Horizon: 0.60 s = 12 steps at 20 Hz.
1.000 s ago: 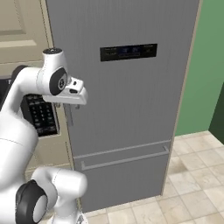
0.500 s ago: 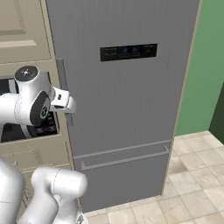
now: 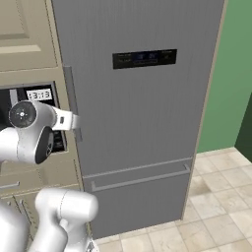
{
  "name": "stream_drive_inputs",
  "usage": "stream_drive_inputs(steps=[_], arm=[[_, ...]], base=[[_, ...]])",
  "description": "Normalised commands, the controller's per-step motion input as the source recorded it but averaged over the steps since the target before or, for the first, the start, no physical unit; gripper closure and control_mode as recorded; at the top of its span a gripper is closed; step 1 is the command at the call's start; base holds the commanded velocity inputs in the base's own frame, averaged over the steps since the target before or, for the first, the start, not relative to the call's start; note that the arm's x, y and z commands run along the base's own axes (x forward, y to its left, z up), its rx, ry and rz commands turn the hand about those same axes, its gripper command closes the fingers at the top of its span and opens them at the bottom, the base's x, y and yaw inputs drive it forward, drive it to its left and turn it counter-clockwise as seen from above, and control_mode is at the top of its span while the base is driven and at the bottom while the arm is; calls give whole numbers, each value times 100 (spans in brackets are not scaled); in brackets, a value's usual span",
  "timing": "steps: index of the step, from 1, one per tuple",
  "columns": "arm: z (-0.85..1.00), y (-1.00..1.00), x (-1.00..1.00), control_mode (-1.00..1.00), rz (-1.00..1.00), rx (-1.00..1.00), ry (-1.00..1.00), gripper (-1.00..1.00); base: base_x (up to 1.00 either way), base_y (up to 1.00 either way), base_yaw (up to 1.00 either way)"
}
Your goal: There is a bowl on the dining counter. Grab a lemon wedge from the fridge and place it in the bowl. Then get the liquor bottle and glass cup from the cabinet and place them next to the bowl.
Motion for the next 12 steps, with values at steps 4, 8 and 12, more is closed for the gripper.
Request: stream_drive_inputs(steps=[4, 8, 12], arm=[[28, 13, 24, -100, 0, 7, -12, -100], [25, 0, 38, -100, 0, 6, 0, -100], [17, 0, 49, -100, 0, 2, 3, -100]], base=[[0, 0, 0], [0, 0, 0], [0, 0, 0]])
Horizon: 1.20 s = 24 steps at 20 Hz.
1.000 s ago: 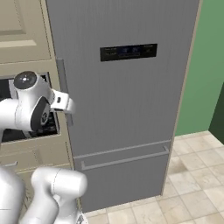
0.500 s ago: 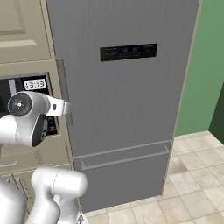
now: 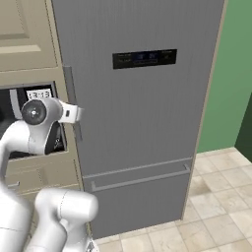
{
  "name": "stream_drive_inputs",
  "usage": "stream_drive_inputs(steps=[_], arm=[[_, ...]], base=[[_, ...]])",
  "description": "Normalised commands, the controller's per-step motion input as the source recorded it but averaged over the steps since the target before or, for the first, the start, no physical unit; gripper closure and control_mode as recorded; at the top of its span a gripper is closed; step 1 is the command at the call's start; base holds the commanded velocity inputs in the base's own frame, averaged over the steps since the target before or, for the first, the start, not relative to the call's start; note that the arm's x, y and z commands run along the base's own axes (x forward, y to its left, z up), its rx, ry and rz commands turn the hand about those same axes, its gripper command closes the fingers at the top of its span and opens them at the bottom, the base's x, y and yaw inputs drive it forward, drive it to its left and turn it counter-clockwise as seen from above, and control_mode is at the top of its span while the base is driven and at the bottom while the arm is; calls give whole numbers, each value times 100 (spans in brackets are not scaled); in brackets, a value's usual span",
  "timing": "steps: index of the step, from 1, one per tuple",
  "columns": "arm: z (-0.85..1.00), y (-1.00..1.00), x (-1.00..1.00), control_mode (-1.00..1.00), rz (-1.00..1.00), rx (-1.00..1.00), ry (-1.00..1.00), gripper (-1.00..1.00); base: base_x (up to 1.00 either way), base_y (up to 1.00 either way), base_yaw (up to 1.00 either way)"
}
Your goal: There is a bowl on the dining counter. Grab a lemon wedge from the fridge and place it in the bowl. Then get the liquor bottle and glass cup from the cabinet and place them next to the bowl.
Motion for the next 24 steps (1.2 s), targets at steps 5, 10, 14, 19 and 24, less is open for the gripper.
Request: stream_drive_inputs(steps=[5, 10, 14, 19, 24], arm=[[8, 0, 58, -100, 0, 0, 8, -100], [3, 0, 49, -100, 0, 0, 7, -100], [0, 2, 41, -100, 0, 0, 4, -100], [-2, 12, 31, -100, 0, 0, 0, -100], [-7, 20, 23, -100, 0, 0, 0, -100]], base=[[0, 0, 0], [0, 0, 0], [0, 0, 0], [0, 0, 0], [0, 0, 0]])
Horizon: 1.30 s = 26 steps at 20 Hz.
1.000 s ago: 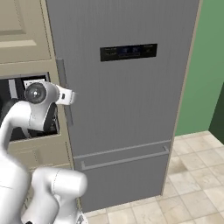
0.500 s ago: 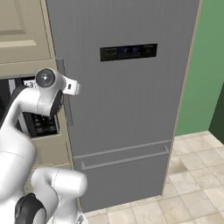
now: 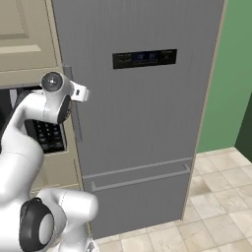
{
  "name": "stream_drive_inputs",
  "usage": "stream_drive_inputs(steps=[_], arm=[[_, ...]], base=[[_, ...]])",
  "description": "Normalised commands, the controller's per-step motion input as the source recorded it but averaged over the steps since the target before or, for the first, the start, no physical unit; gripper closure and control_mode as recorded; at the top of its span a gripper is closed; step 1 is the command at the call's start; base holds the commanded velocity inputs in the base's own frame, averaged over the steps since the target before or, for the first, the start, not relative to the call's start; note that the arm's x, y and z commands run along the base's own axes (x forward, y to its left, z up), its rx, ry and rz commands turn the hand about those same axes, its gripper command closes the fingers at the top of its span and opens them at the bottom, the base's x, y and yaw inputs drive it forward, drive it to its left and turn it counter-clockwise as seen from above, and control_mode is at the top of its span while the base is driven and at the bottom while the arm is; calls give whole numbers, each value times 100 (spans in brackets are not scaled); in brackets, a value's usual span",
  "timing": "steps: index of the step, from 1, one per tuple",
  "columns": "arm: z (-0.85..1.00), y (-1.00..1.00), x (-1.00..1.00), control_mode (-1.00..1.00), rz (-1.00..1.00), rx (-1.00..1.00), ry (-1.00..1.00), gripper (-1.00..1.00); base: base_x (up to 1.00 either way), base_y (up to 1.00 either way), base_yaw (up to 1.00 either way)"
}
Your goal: There is a bowl on the dining counter. Grab a lemon wedge from the fridge and place it in the bowl. Then get the liquor bottle and glass cup from the cabinet and place them next to the bowl.
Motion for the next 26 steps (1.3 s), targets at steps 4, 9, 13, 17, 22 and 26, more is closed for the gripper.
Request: stream_drive_inputs(steps=[4, 9, 13, 17, 22, 26], arm=[[-8, 20, 26, -100, 0, 0, 0, -100], [-6, 10, 35, -100, 0, 0, 0, -100], [-1, 1, 38, -100, 0, 0, 0, -100], [0, 0, 37, -100, 0, 0, 0, -100], [-3, 0, 35, -100, 0, 0, 0, -100], [-8, 0, 34, -100, 0, 0, 0, -100]], base=[[0, 0, 0], [0, 0, 0], [0, 0, 0], [0, 0, 0], [0, 0, 0], [0, 0, 0]])
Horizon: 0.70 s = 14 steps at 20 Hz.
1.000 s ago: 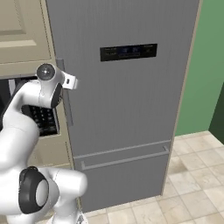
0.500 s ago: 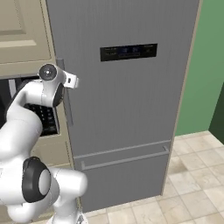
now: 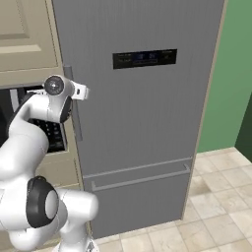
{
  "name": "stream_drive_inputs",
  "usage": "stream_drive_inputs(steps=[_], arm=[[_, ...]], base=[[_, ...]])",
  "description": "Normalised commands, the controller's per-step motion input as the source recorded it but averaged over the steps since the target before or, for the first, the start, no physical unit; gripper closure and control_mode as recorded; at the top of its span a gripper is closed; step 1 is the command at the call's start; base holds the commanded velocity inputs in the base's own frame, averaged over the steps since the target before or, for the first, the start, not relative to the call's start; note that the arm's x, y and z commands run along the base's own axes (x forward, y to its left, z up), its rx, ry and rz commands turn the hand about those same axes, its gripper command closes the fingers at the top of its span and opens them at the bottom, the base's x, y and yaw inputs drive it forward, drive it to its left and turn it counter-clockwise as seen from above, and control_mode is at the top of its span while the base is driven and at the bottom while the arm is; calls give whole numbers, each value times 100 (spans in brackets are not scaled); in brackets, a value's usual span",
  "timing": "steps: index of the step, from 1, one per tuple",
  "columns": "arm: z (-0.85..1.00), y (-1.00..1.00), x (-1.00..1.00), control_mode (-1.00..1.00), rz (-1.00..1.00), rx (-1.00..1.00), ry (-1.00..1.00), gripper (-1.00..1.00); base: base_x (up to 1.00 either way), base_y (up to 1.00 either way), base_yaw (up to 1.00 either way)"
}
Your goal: There is a bowl on the dining counter. Grab a lemon wedge from the fridge and place it in the bowl. Then get the liquor bottle and glass cup from the cabinet and place them next to the bowl.
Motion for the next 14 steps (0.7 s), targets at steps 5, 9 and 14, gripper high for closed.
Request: stream_drive_inputs(steps=[5, 9, 14], arm=[[-7, 4, 24, -100, 0, 0, 0, 100], [0, 0, 4, -100, 0, 0, 0, 100], [0, -34, -17, -100, -1, 0, 0, 100]], base=[[0, 0, 0], [0, 0, 0], [0, 0, 0]])
